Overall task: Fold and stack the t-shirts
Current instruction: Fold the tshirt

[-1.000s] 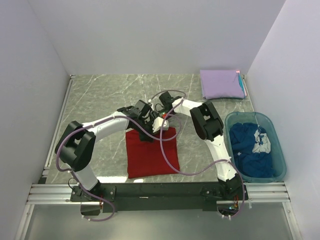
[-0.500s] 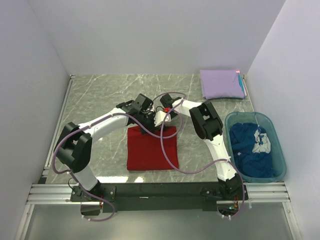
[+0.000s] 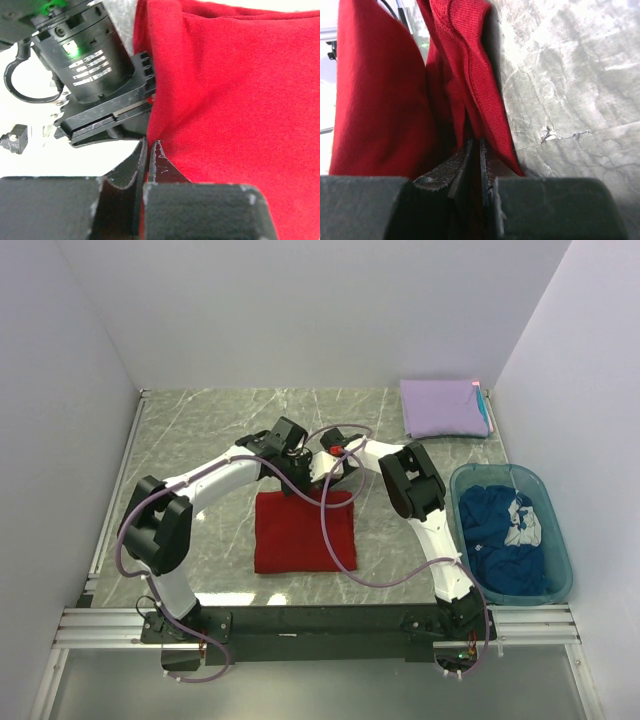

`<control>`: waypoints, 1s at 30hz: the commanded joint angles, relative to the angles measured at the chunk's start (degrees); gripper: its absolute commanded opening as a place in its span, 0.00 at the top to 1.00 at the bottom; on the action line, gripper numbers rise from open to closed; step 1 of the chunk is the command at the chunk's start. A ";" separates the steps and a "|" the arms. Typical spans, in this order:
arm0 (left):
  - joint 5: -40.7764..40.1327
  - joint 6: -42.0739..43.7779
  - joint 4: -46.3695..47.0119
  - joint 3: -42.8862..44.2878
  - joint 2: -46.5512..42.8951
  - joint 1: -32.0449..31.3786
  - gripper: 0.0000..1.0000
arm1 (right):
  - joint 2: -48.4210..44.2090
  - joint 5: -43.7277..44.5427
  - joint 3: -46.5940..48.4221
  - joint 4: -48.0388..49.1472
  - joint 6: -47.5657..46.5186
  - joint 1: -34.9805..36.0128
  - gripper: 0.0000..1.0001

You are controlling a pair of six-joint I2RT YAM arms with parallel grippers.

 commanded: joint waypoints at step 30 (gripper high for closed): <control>-7.48 3.71 21.64 -10.35 -6.15 1.39 0.70 | -5.51 9.96 6.18 -8.30 -7.19 -0.64 0.60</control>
